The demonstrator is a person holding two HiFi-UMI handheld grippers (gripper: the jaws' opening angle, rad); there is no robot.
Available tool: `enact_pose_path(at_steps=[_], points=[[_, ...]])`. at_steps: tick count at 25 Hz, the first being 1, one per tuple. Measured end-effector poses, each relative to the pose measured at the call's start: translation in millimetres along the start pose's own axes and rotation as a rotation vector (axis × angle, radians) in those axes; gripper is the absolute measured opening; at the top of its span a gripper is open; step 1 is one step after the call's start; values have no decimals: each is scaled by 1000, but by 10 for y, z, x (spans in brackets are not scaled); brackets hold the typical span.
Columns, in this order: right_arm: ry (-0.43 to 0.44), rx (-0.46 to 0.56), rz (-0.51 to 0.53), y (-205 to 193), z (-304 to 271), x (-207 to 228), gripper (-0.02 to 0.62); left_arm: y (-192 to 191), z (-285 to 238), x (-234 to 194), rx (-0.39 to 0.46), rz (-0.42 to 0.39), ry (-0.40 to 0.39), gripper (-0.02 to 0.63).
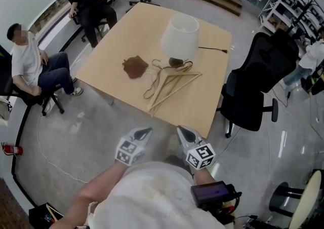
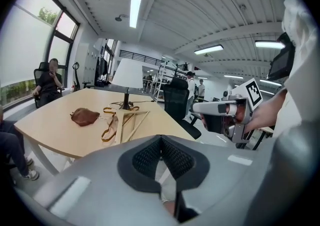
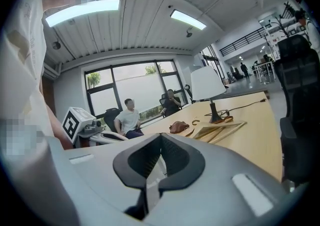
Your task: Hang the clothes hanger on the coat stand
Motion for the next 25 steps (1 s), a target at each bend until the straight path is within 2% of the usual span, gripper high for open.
enact_pose_path(at_steps=[5,12,19,25], points=[[33,-19,-2,206,-246,499,14,217,-492,-175,-29,9,25,2],[50,-49,-42,311,-429,1146,14,350,-1216,-463,-115,33,113,2],[85,-78,-79,398,-648,1544,14,380,-1786,-794,-241,16,207,2],[124,-94,-66,494,-846,1808,15,501,-2128,-947,-254,27,237,3]])
Point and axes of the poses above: the fingertips, and each gripper's own axes: z backward along the fingers, x to its right, y out of its top, the point moved 6 cm from there along z, backward along the fingers, and after that the axes turned 3 degrees about y, right-handed, at the moved point
